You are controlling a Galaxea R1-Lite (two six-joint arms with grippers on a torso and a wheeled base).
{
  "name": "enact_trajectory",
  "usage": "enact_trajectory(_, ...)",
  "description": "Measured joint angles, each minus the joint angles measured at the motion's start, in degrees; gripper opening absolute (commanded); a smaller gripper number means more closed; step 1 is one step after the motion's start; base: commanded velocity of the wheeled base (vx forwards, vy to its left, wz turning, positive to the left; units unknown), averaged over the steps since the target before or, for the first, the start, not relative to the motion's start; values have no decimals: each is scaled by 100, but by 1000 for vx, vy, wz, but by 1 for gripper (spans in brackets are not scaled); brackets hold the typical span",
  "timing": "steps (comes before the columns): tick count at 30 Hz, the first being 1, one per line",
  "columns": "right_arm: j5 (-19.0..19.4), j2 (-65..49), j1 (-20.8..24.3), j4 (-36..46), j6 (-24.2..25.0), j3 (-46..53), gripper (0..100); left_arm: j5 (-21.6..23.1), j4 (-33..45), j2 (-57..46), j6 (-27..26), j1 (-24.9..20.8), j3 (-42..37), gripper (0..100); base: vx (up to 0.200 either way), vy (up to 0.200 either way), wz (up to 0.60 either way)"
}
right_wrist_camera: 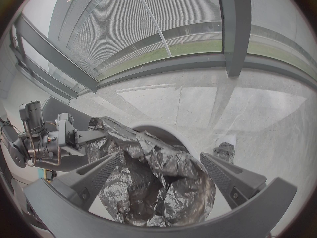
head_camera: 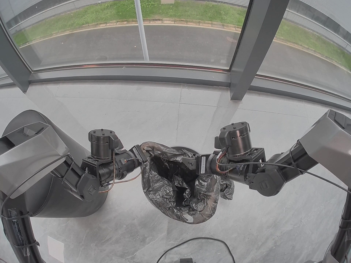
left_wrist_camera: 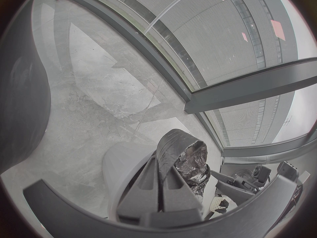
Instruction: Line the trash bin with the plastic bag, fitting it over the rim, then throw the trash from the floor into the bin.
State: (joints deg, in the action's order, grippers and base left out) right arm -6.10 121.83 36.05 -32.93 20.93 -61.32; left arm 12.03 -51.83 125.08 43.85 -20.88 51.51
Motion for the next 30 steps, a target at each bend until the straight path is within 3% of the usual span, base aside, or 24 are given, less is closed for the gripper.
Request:
enact_trajectory(16, -105, 474, -30, 112, -919, -878, 100, 1, -6, -52, -1, 24, -16, 0, 0, 0, 0)
enact_trajectory(30, -283, 774, -20, 112, -1002, -1120, 100, 0, -9, -79, -1, 22, -16, 0, 0, 0, 0)
